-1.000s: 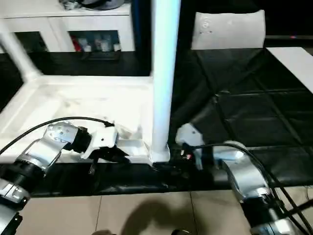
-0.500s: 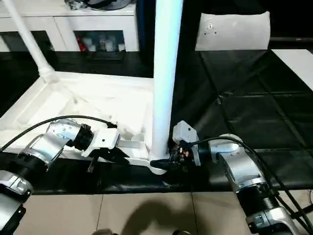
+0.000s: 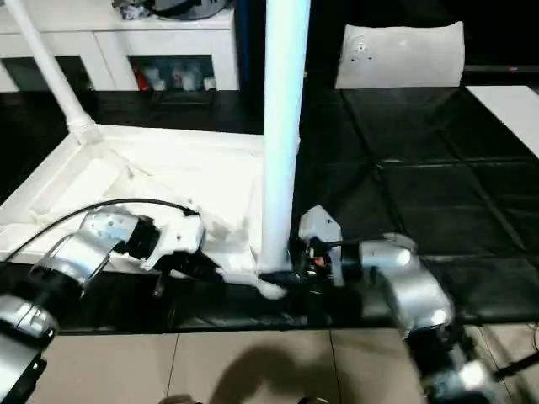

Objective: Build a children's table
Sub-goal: Rotate leg to tighten

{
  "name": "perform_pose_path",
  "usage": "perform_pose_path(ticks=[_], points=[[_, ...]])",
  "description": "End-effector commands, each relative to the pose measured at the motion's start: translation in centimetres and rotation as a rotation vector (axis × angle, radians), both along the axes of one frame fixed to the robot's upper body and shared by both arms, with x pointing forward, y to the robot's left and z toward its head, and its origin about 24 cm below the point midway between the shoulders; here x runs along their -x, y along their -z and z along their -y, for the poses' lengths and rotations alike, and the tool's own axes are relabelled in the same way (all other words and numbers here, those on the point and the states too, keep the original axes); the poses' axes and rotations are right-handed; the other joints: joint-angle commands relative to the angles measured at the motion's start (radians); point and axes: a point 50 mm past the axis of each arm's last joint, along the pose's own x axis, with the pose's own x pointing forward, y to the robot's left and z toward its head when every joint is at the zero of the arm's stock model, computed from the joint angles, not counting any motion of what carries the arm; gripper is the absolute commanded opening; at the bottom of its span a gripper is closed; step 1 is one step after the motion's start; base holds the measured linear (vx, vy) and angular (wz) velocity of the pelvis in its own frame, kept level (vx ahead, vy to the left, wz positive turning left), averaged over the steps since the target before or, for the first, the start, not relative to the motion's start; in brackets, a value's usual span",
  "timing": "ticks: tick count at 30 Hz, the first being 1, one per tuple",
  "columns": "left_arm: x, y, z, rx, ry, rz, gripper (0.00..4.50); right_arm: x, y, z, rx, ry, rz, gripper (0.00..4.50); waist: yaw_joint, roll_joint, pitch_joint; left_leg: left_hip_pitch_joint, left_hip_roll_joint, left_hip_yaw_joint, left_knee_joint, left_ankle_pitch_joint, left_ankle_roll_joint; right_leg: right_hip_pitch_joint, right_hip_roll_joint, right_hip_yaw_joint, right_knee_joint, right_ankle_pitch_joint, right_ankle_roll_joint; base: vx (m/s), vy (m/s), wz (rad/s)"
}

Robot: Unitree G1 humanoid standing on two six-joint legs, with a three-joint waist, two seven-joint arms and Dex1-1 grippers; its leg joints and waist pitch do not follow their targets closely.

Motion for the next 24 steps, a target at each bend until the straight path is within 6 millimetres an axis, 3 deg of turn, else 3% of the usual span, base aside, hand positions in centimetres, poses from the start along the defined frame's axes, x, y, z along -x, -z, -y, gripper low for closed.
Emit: perform_pose_path(ticks=[1, 3, 6, 8, 9, 11, 12, 15, 18, 19, 20, 24], points=[[-1.0, -1.9, 2.3, 0.164, -0.145, 0.064, 0.0, -0.5, 0.9, -2.3, -0.029, 0.121, -0.034, 2.68, -0.012, -0.008, -0.065, -0.009, -0.011, 0.019, -0.067, -0.182, 0.037, 0.06, -0.048, 0.036, -0.097, -0.531, -0.031, 0.0, 0.0, 0.0], [-1.1, -2.0, 2.8, 0.18, -0.186, 0.071, 0.0, -1.0, 1.0, -2.9, -0.04, 0.194, -0.047, 2.68, -0.032, -0.012, -0.065, -0.015, -0.016, 0.016, -0.065, -0.191, 0.039, 0.064, -0.045, 0.026, -0.106, -0.552, -0.009, 0.0, 0.0, 0.0], [-1.3, -2.2, 4.1, 0.2, -0.276, 0.092, 0.0, -2.2, 1.3, -4.4, -0.061, 0.341, -0.088, 2.68, -0.064, -0.009, -0.065, -0.021, -0.021, 0.013, -0.06, -0.195, 0.053, 0.064, -0.042, 0.023, -0.108, -0.54, -0.012, 0.0, 0.0, 0.0], [-1.6, -2.3, 5.0, 0.212, -0.344, 0.101, 0.0, -3.1, 1.4, -5.4, -0.075, 0.449, -0.126, 2.68, -0.079, -0.014, -0.066, -0.021, -0.021, 0.014, -0.059, -0.187, 0.057, 0.062, -0.043, 0.023, -0.107, -0.531, -0.022, 0.0, 0.0, 0.0], [-1.6, -2.4, 5.2, 0.216, -0.363, 0.103, 0.0, -3.3, 1.4, -5.6, -0.075, 0.477, -0.137, 2.68, -0.089, -0.01, -0.066, -0.02, -0.023, 0.013, -0.058, -0.182, 0.064, 0.062, -0.042, 0.022, -0.108, -0.527, -0.024, 0.0, 0.0, 0.0], [-1.7, -2.5, 5.8, 0.217, -0.398, 0.112, 0.0, -3.5, 1.6, -6.3, -0.055, 0.514, -0.137, 2.68, -0.088, -0.012, -0.069, -0.02, -0.022, 0.014, -0.059, -0.171, 0.074, 0.062, -0.042, 0.027, -0.104, -0.508, -0.028, 0.0, 0.0, 0.0], [-1.6, -2.6, 6.1, 0.212, -0.413, 0.114, 0.0, -3.6, 1.7, -6.5, -0.044, 0.528, -0.136, 2.68, -0.09, -0.017, -0.069, -0.028, -0.016, 0.012, -0.062, -0.145, 0.075, 0.066, -0.044, 0.032, -0.095, -0.468, -0.044, 0.0, 0.0, 0.0], [-1.6, -2.3, 6.5, 0.162, -0.432, 0.146, 0.0, -3.8, 1.8, -6.9, -0.054, 0.583, -0.131, 2.68, -0.087, -0.012, -0.072, -0.028, -0.011, 0.011, -0.066, -0.094, 0.089, 0.069, -0.045, 0.04, -0.081, -0.382, -0.078, 0.0, 0.0, 0.0], [-1.5, -2.0, 6.4, 0.122, -0.431, 0.158, 0.0, -3.9, 1.5, -7.0, -0.103, 0.603, -0.138, 3.39, -0.087, -0.01, -0.07, -0.028, -0.007, 0.011, -0.067, -0.092, 0.099, 0.07, -0.045, 0.046, -0.073, -0.328, -0.108, 0.0, 0.0, 0.0], [-1.5, -2.0, 6.3, 0.114, -0.43, 0.159, 0.0, -4.0, 1.4, -6.9, -0.111, 0.606, -0.136, 3.39, -0.087, -0.01, -0.07, -0.027, -0.008, 0.012, -0.067, -0.097, 0.101, 0.07, -0.046, 0.047, -0.074, -0.329, -0.111, 0.0, 0.0, 0.0], [-1.5, -1.8, 6.1, 0.101, -0.428, 0.162, 0.0, -3.9, 1.2, -6.9, -0.119, 0.605, -0.127, 3.42, -0.088, -0.003, -0.07, -0.025, -0.008, 0.012, -0.068, -0.109, 0.099, 0.07, -0.046, 0.047, -0.076, -0.331, -0.114, 0.0, 0.0, 0.0], [-1.6, -1.8, 5.8, 0.097, -0.426, 0.162, 0.0, -3.8, 0.8, -6.1, -0.124, 0.607, -0.084, 3.88, -0.088, 0.0, -0.07, -0.021, -0.008, 0.013, -0.069, -0.132, 0.087, 0.071, -0.046, 0.047, -0.079, -0.353, -0.111, 0.0, 0.0, 0.0]])
